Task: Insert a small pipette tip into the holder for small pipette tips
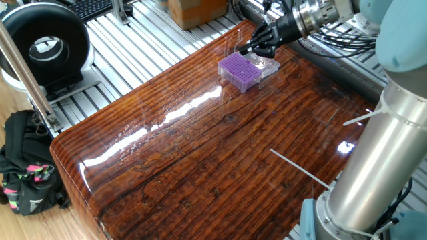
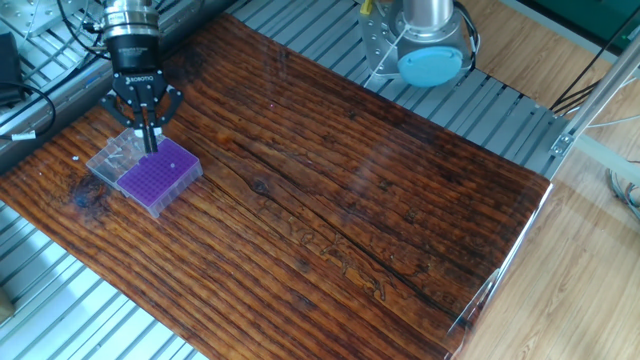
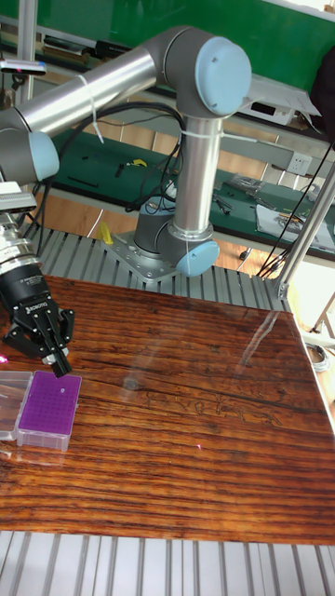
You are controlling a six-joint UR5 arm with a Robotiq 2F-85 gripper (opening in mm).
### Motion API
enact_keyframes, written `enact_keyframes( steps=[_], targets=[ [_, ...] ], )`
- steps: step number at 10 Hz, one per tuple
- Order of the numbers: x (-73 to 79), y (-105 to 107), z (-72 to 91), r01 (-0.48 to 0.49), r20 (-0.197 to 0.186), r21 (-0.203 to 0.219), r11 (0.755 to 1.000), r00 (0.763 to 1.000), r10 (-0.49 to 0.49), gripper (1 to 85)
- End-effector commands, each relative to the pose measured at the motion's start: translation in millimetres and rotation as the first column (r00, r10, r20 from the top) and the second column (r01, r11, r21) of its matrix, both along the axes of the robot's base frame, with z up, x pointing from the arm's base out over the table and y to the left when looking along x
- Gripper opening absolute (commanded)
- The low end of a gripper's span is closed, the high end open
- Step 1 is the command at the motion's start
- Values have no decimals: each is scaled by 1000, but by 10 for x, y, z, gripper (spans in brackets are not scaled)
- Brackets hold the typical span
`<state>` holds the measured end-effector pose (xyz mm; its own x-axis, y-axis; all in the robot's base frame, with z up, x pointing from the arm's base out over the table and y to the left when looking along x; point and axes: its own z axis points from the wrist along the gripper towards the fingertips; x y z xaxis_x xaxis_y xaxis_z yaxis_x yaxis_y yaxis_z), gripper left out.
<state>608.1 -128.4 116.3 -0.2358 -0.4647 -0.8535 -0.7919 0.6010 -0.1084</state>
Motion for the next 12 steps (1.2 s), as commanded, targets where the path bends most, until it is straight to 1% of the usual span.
enact_keyframes(
  steps=[1,3,5,6,7,10,12],
  targets=[
    [52,2,-15,5,20,36,999,1000,-5,10],
    [41,-24,-53,-1,25,43,999,1000,0,10],
    [66,-11,-89,-4,29,53,999,1000,2,10],
    [85,-7,-130,3,23,57,998,1000,-4,10],
    [97,15,-156,11,13,66,998,1000,-12,10],
    [181,110,-194,42,5,67,997,999,-42,10],
    [214,180,-224,49,4,84,995,999,-50,10]
  ],
)
